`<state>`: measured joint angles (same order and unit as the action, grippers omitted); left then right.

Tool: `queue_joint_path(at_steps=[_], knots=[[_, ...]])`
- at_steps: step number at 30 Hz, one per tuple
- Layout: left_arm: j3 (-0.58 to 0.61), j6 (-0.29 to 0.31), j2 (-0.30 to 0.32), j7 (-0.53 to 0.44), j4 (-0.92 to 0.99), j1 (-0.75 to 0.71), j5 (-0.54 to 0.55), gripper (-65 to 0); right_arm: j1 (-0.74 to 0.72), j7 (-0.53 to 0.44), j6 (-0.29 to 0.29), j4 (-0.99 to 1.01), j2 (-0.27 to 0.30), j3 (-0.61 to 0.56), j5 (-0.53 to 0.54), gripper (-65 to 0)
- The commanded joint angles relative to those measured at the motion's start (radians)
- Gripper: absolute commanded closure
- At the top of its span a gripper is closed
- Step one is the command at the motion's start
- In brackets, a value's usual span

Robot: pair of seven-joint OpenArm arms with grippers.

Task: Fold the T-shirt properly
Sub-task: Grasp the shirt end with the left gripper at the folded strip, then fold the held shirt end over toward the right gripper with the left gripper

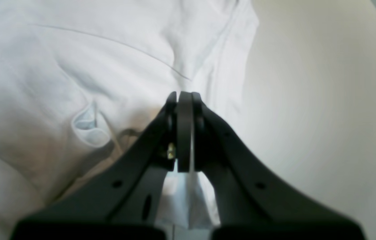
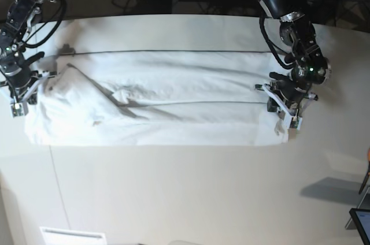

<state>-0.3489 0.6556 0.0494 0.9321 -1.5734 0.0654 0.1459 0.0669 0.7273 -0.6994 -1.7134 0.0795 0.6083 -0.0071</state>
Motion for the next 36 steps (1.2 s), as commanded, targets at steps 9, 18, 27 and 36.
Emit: queue_joint_path(at_steps=[9,18,27,36], knots=[[0.238,0.003,-0.096,0.011,-0.239,0.003,-0.289,-6.4,-0.016,-0.022,0.001,-0.015,0.012,0.0,0.011,0.0],[0.479,0.005,-0.107,0.112,-0.315,0.003,-0.348,-6.4,-0.016,-0.022,0.001,-0.015,0.012,0.0,0.011,0.0],[0.63,0.005,-0.121,0.121,-0.315,-0.032,-0.354,-6.4,-0.016,-0.022,0.001,-0.015,0.012,0.0,0.011,0.0],[0.716,0.005,-0.121,0.117,-0.315,-0.042,-0.348,-6.4,-0.017,-0.022,0.001,-0.015,0.012,0.0,0.011,0.0]])
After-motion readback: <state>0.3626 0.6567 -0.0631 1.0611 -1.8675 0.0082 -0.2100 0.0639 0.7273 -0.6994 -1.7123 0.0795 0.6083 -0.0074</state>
